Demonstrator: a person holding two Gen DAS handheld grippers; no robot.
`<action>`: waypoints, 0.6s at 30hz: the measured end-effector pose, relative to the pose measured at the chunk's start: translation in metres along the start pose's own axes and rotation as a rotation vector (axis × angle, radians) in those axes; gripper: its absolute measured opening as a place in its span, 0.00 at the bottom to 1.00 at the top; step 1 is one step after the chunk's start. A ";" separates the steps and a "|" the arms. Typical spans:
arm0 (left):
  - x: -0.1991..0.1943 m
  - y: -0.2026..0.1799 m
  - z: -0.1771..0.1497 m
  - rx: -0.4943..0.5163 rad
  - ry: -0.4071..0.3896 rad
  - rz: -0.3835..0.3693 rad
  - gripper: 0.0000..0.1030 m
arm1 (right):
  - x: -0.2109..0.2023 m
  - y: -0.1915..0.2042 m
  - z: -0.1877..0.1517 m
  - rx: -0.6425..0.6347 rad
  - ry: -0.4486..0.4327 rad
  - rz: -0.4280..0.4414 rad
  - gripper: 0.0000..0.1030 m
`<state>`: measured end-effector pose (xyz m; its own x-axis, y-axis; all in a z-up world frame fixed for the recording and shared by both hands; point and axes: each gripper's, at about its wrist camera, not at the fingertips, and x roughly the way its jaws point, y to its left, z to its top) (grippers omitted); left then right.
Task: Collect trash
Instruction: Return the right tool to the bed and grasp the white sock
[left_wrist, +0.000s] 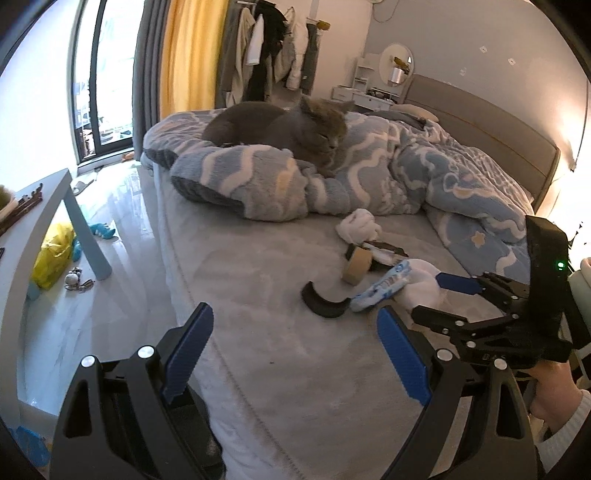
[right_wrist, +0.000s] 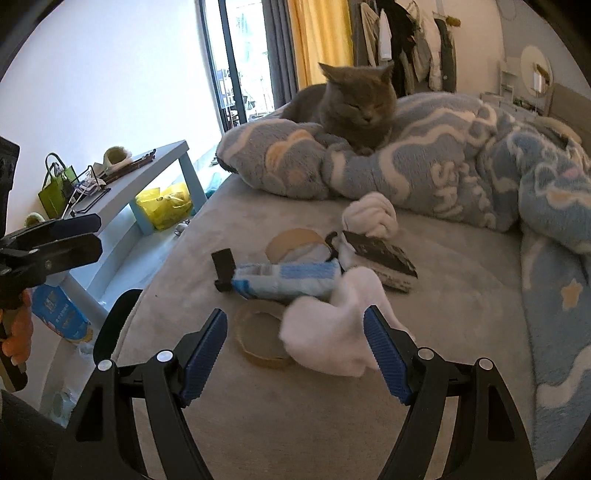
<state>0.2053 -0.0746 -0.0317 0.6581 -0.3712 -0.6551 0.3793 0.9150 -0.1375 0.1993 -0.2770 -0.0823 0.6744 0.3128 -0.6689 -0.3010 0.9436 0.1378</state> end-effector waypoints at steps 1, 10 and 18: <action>0.001 -0.002 0.000 0.003 0.001 -0.004 0.89 | 0.001 -0.004 -0.001 0.008 0.003 0.005 0.75; 0.017 -0.022 0.004 0.028 0.014 -0.074 0.89 | 0.009 -0.024 -0.004 0.073 0.019 0.048 0.67; 0.033 -0.036 0.007 0.057 0.036 -0.114 0.89 | 0.018 -0.048 -0.009 0.157 0.045 0.080 0.57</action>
<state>0.2172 -0.1209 -0.0431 0.5851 -0.4659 -0.6638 0.4874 0.8562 -0.1713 0.2196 -0.3173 -0.1072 0.6206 0.3861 -0.6825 -0.2416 0.9222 0.3020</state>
